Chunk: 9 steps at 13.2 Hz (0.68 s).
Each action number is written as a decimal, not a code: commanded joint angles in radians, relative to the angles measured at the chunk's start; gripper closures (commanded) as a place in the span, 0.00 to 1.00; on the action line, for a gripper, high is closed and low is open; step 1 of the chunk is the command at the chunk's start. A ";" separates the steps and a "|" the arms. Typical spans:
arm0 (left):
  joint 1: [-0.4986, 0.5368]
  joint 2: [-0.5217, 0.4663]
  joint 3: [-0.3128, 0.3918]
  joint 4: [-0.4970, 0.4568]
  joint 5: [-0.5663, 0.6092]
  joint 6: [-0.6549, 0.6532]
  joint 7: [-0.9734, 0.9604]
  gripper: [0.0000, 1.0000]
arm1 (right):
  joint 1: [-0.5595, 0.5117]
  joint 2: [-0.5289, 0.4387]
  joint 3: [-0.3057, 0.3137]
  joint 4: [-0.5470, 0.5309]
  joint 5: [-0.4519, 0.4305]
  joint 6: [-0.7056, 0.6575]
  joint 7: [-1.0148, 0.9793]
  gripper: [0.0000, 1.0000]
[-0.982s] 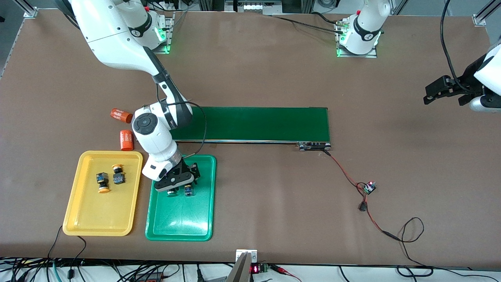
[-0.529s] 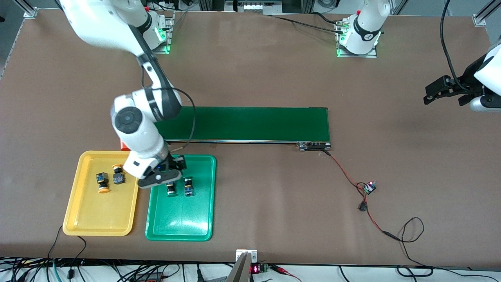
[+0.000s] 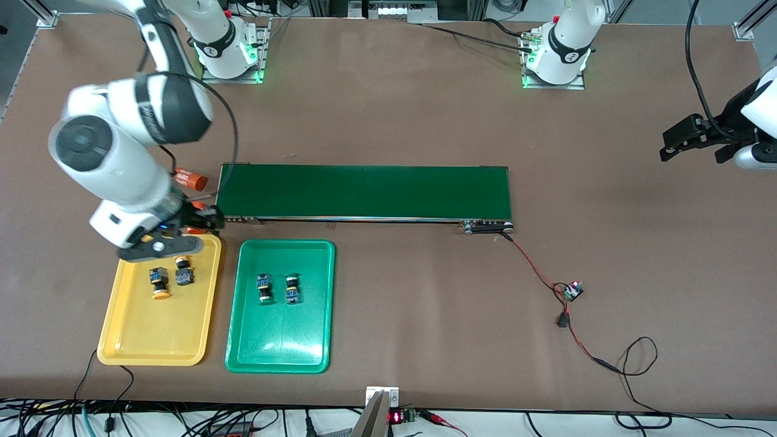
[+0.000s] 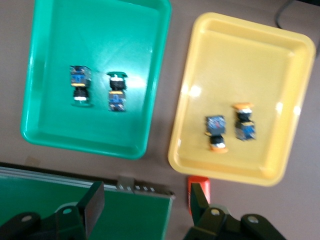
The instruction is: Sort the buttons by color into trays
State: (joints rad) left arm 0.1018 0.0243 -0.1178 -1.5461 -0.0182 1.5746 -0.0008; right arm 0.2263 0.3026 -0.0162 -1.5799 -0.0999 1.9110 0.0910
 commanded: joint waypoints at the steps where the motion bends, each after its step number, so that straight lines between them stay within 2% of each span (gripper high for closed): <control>1: -0.001 0.011 -0.005 0.029 0.011 -0.022 -0.002 0.00 | -0.067 -0.089 0.012 -0.038 0.009 -0.061 -0.019 0.18; 5: -0.001 0.011 -0.006 0.031 0.012 -0.021 -0.002 0.00 | -0.172 -0.172 0.013 -0.045 0.019 -0.142 -0.010 0.17; 9: -0.001 0.011 -0.005 0.031 0.012 -0.021 -0.002 0.00 | -0.268 -0.237 0.013 -0.043 0.019 -0.196 -0.016 0.08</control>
State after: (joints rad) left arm 0.1016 0.0243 -0.1195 -1.5446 -0.0182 1.5738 -0.0008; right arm 0.0010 0.1125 -0.0182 -1.5949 -0.0955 1.7354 0.0864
